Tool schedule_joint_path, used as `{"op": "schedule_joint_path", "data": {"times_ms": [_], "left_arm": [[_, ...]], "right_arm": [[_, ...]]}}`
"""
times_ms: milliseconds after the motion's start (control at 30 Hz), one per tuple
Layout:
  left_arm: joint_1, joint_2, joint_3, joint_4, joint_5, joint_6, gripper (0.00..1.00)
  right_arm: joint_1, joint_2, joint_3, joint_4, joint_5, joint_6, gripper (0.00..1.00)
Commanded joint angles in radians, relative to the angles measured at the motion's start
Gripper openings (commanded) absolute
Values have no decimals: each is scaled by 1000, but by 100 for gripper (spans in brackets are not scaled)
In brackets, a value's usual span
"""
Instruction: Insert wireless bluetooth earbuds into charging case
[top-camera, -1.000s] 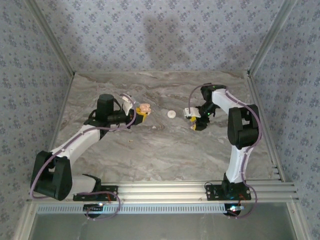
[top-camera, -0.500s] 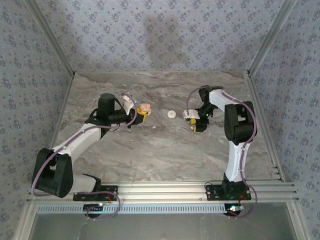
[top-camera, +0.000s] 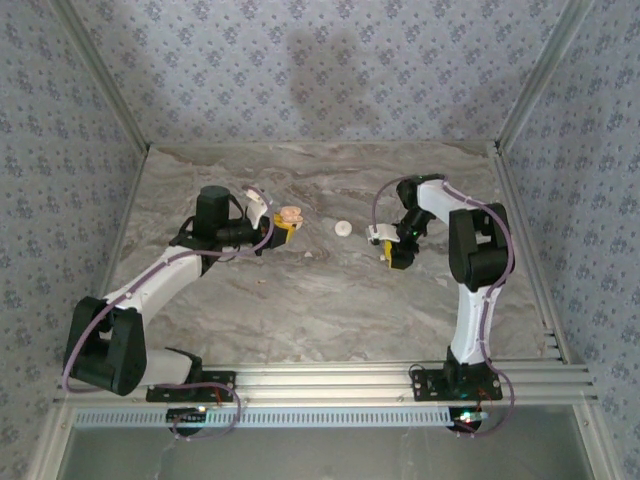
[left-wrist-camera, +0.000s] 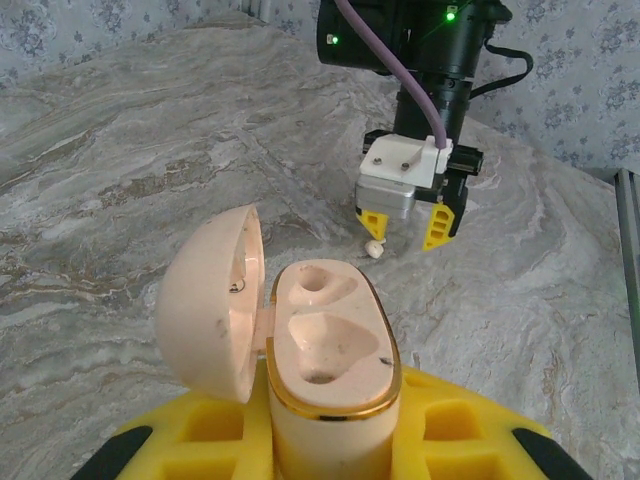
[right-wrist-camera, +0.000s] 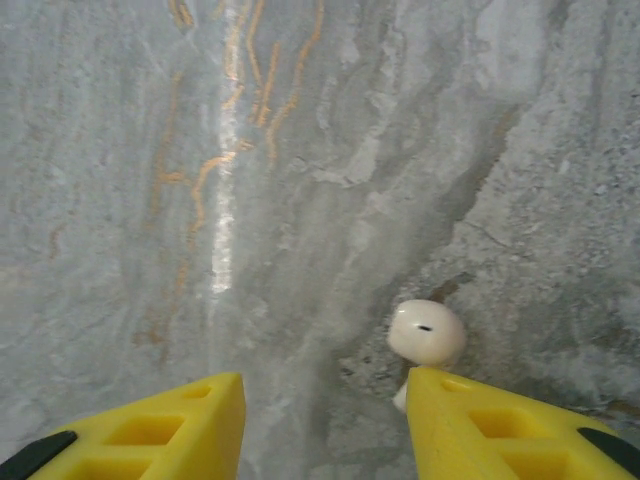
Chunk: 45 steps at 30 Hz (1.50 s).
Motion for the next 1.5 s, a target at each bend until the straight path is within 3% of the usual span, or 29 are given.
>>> {"op": "schedule_joint_path", "data": {"times_ms": [0, 133, 333, 767, 1467], "left_arm": [[9, -18, 31, -5, 17, -7, 19], [9, -22, 30, -4, 17, -10, 19], [9, -20, 29, 13, 21, -30, 19], [9, -8, 44, -1, 24, -34, 19], [9, -9, 43, -9, 15, -34, 19]], "right_arm": [[8, -68, 8, -43, -3, 130, 48], [16, -110, 44, -6, 35, 328, 49], [78, -92, 87, 13, 214, 563, 49], [153, -30, 31, 129, 333, 552, 48], [168, 16, -31, 174, 326, 540, 43]]}}
